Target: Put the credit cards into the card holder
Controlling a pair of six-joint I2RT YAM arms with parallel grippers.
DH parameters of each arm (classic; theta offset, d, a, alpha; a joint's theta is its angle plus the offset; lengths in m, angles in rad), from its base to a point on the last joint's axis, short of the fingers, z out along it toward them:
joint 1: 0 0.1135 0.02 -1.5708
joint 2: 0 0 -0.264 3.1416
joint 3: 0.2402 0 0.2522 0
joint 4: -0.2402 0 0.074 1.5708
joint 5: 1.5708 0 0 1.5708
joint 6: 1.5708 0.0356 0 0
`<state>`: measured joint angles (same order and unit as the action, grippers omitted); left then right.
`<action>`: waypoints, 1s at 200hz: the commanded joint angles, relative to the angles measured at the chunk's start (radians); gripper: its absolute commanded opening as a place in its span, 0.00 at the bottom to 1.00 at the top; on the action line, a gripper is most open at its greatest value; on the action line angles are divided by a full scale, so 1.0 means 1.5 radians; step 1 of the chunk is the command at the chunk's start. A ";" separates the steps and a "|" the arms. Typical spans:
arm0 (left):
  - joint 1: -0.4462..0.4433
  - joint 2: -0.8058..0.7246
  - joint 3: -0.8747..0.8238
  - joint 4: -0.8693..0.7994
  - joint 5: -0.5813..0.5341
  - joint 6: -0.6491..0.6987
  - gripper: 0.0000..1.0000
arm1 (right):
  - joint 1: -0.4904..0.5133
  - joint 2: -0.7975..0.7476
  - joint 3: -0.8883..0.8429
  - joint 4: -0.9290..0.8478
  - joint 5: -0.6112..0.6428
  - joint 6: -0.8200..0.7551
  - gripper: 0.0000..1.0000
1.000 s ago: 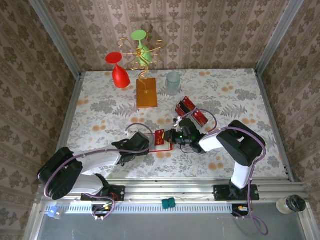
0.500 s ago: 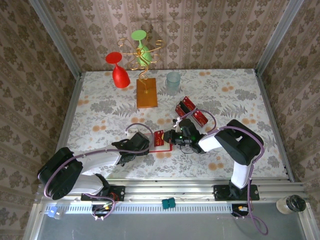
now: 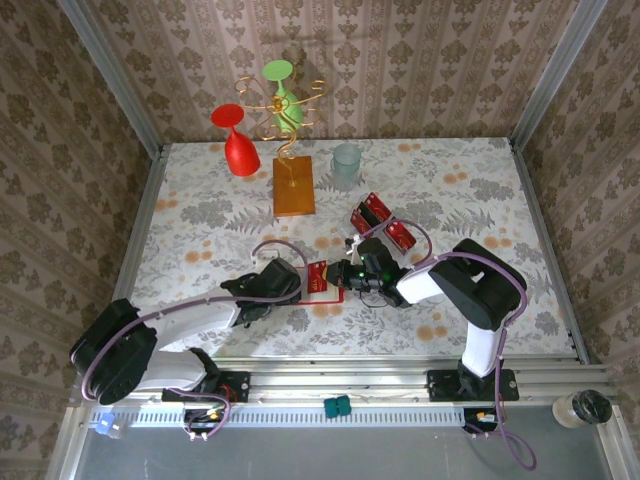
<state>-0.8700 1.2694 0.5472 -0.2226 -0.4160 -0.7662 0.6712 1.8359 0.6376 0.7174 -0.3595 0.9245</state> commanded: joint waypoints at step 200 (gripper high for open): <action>-0.004 0.043 -0.049 -0.016 -0.030 -0.040 0.96 | -0.011 -0.065 -0.004 -0.035 -0.001 -0.010 0.00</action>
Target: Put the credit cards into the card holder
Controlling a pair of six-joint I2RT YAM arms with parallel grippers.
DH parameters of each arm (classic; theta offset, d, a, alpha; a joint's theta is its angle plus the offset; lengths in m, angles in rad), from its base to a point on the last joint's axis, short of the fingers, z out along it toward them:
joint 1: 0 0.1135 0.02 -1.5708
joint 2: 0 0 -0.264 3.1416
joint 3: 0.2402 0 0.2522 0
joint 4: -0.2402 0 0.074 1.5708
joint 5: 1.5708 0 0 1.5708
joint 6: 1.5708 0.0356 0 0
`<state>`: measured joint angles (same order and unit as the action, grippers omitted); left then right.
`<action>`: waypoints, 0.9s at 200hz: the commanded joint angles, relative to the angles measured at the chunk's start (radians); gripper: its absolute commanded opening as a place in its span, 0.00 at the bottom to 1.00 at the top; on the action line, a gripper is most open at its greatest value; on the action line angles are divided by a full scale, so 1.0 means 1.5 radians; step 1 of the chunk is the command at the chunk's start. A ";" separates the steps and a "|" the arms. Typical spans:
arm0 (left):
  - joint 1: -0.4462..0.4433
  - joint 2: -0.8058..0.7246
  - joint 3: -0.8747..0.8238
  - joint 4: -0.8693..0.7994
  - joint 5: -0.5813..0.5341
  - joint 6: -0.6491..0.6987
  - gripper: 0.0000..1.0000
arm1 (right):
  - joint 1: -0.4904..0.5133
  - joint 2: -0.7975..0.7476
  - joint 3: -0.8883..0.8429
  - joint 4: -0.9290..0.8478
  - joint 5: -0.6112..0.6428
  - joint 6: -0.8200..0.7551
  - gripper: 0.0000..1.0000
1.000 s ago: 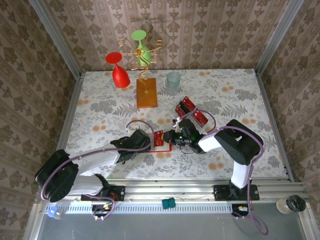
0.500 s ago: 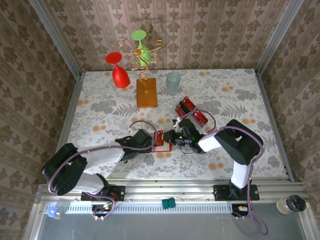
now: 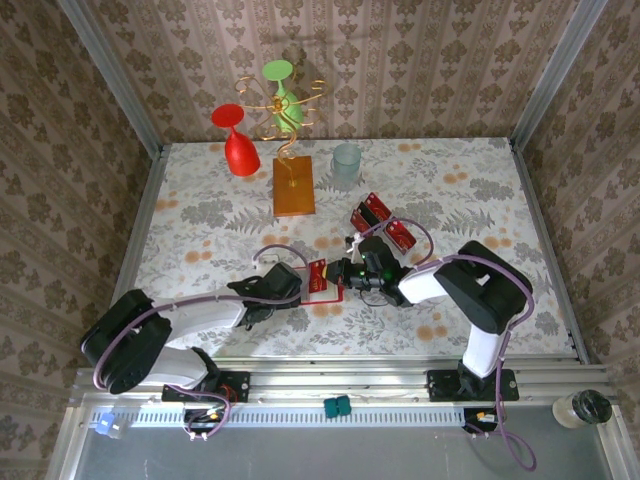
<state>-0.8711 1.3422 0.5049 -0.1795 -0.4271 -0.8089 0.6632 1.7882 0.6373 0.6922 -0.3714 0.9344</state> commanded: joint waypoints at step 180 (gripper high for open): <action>-0.002 -0.011 -0.032 -0.039 -0.023 -0.015 0.96 | 0.013 0.053 0.039 0.087 0.044 0.031 0.00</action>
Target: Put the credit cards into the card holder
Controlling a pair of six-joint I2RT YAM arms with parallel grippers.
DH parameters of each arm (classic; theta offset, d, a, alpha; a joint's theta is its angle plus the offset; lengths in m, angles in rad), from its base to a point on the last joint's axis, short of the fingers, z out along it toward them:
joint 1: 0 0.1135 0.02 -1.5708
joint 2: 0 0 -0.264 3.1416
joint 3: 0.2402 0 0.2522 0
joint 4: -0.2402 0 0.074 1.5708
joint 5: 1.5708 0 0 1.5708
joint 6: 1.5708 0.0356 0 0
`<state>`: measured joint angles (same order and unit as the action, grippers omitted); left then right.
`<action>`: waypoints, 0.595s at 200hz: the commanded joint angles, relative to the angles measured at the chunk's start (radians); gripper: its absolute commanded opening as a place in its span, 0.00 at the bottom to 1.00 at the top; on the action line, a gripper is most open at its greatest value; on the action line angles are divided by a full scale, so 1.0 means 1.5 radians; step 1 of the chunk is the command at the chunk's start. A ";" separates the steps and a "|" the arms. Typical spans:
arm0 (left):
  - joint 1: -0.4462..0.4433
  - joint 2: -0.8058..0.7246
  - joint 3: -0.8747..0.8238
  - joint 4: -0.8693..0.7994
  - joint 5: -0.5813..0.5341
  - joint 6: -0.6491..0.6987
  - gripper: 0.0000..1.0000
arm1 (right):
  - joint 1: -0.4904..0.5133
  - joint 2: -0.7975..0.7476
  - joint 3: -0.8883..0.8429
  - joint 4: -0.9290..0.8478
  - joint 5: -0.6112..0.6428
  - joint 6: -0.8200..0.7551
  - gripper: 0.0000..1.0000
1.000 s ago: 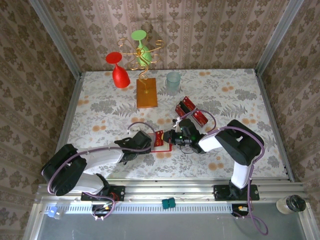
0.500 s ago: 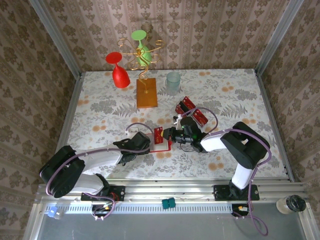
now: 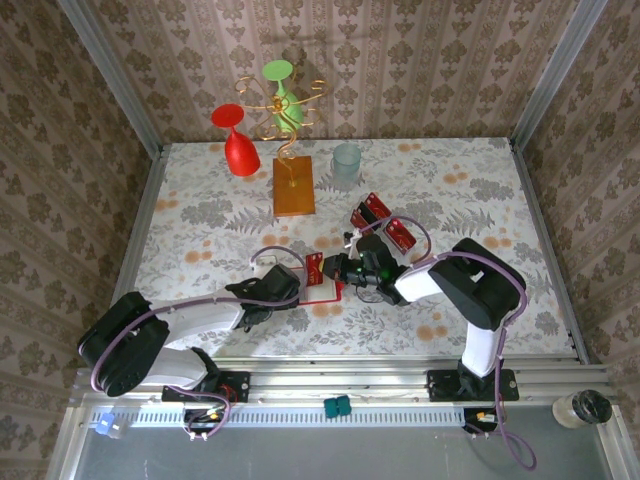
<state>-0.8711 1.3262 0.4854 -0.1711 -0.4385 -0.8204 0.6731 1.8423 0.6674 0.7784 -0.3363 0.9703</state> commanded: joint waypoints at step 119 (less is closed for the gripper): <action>-0.002 0.000 -0.021 -0.040 -0.014 -0.006 0.96 | 0.011 0.042 -0.003 0.056 0.017 0.014 0.00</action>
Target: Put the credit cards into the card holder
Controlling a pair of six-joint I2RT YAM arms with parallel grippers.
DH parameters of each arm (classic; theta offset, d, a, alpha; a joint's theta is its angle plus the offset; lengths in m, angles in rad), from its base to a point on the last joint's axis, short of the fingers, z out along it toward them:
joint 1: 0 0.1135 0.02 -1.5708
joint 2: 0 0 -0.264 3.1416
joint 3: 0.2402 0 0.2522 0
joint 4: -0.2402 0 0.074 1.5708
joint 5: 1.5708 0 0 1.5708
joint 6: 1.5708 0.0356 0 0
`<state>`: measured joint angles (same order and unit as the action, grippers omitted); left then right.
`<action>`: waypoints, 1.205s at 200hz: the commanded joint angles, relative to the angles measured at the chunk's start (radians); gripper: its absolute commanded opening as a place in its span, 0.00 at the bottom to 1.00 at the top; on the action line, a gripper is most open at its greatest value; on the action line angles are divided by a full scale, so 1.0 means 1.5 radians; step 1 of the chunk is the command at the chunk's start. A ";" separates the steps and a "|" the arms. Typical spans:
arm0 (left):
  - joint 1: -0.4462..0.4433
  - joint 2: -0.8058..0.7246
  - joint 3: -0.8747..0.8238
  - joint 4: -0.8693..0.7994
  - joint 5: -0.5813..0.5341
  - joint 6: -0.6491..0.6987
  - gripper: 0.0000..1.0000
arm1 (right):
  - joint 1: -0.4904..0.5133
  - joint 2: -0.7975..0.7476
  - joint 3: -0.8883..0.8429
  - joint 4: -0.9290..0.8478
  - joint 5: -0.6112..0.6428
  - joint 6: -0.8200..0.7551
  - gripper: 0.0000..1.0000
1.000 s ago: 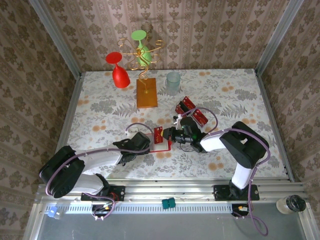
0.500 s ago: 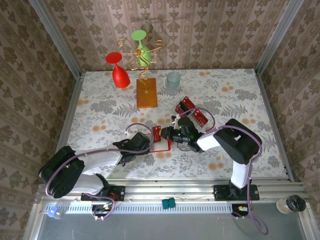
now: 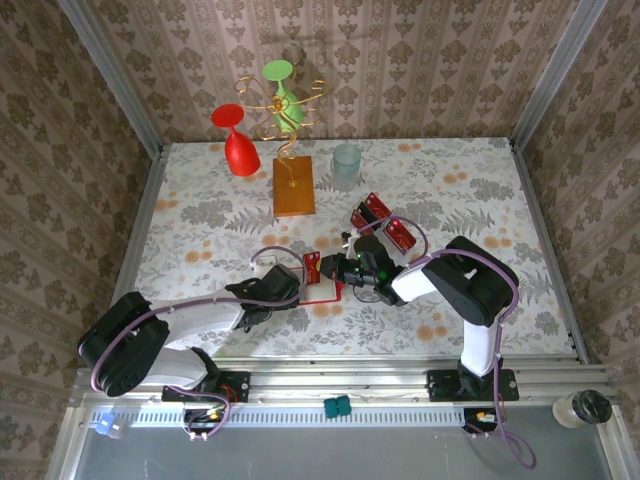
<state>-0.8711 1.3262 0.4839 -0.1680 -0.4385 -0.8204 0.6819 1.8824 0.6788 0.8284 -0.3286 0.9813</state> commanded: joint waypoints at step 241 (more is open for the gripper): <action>-0.003 -0.002 -0.013 -0.047 -0.016 -0.003 0.96 | 0.049 -0.022 -0.089 -0.008 0.059 0.012 0.00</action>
<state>-0.8711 1.3262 0.4839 -0.1688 -0.4389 -0.8200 0.7456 1.8633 0.5655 0.8909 -0.2836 1.0031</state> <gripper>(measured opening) 0.964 0.063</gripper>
